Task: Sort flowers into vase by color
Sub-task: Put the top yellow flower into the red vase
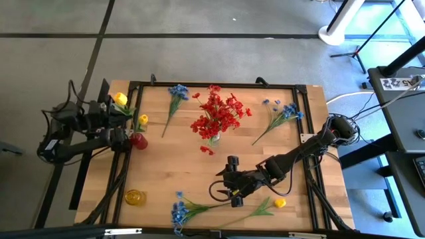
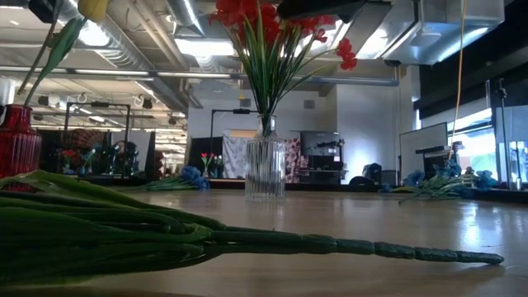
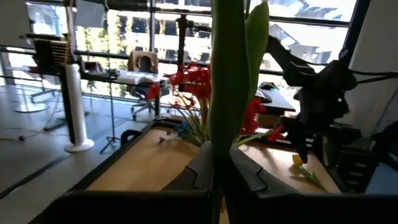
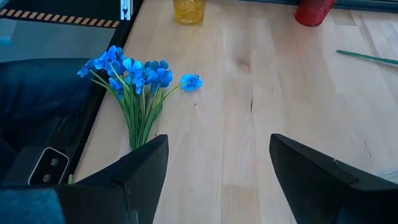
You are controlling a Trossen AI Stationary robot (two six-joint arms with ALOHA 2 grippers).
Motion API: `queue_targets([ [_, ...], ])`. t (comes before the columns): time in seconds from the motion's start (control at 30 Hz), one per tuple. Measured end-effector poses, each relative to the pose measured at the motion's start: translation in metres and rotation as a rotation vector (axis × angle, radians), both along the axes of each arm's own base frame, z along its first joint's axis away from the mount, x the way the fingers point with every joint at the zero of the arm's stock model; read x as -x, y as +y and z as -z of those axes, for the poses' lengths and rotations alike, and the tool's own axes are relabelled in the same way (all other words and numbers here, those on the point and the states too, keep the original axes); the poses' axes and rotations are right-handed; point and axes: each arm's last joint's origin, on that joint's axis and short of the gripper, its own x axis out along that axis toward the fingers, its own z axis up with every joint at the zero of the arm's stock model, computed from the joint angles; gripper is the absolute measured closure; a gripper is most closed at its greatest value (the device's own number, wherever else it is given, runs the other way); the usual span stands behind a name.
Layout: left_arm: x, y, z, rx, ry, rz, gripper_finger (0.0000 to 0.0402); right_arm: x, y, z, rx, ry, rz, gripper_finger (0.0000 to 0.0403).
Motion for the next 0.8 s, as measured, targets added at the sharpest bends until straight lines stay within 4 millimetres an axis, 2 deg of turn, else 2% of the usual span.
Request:
queue_targets([
  [0.2,0.0006,0.0019,0.0056,0.006,0.058,-0.069,0.039,0.0,0.0,0.0,0.0,0.0,0.0,0.0123],
  [0.8,0.0014,0.0058,0.0059,0.042,0.045,-0.205,0.039,0.0,0.0,0.0,0.0,0.0,0.0,0.0123],
])
